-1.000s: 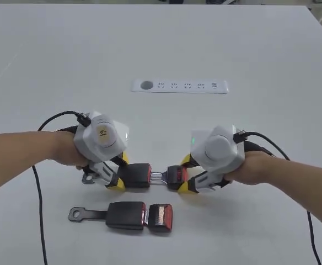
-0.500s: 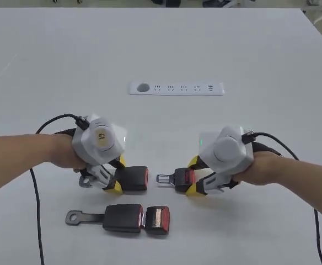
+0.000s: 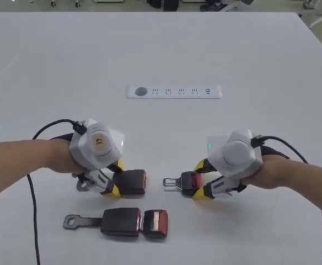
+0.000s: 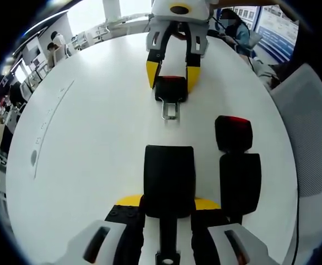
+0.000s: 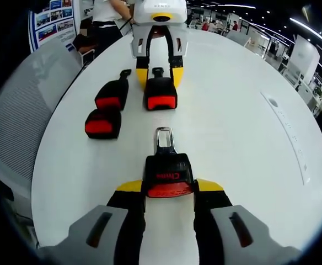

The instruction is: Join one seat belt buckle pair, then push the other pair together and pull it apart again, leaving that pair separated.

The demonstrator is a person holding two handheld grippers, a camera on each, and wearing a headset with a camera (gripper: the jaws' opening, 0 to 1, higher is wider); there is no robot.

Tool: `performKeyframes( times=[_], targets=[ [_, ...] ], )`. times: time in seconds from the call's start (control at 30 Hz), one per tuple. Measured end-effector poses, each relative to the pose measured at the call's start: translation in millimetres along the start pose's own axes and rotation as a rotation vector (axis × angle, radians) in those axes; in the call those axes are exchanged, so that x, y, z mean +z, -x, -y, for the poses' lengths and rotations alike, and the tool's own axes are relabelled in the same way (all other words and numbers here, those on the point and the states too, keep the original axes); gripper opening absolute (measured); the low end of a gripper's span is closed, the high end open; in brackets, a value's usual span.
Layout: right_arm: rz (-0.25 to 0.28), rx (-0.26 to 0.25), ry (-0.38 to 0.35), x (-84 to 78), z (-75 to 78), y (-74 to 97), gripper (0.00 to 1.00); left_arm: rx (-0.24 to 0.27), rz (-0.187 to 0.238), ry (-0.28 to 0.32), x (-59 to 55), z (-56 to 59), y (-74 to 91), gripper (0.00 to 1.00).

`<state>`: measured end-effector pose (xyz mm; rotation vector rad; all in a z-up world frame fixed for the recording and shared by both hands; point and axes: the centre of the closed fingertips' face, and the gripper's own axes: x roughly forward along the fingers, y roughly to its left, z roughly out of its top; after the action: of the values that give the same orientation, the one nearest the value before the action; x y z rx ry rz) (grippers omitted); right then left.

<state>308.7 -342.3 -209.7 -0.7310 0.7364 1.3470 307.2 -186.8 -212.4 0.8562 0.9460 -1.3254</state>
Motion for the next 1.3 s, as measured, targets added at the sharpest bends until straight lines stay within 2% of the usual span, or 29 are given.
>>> performKeyframes(
  times=[0.47,0.63,0.73,0.93,1.13,1.3],
  targets=[
    [0.015,-0.004,0.009,-2.6,3.0,-0.6,0.33,-0.002,0.023,0.002,2.3,-0.2,1.1,0.33],
    [0.02,-0.011,0.012,-3.4,4.2,-1.3,0.34,-0.002,0.014,-0.004,3.6,0.0,0.6,0.33],
    [0.028,-0.022,0.009,-3.2,4.8,-1.3,0.36,0.018,0.009,0.011,2.9,-6.1,0.8,0.38],
    [0.026,-0.056,0.001,-4.0,10.6,-0.5,0.41,0.025,-0.002,0.006,1.4,-7.8,0.1,0.42],
    [0.017,-0.07,-0.018,-4.6,6.0,0.5,0.43,0.053,-0.017,-0.016,-2.0,-10.7,2.6,0.44],
    [0.01,-0.075,-0.027,-7.0,0.8,5.1,0.46,0.062,-0.013,-0.004,-2.2,-8.5,10.9,0.44]
  ],
)
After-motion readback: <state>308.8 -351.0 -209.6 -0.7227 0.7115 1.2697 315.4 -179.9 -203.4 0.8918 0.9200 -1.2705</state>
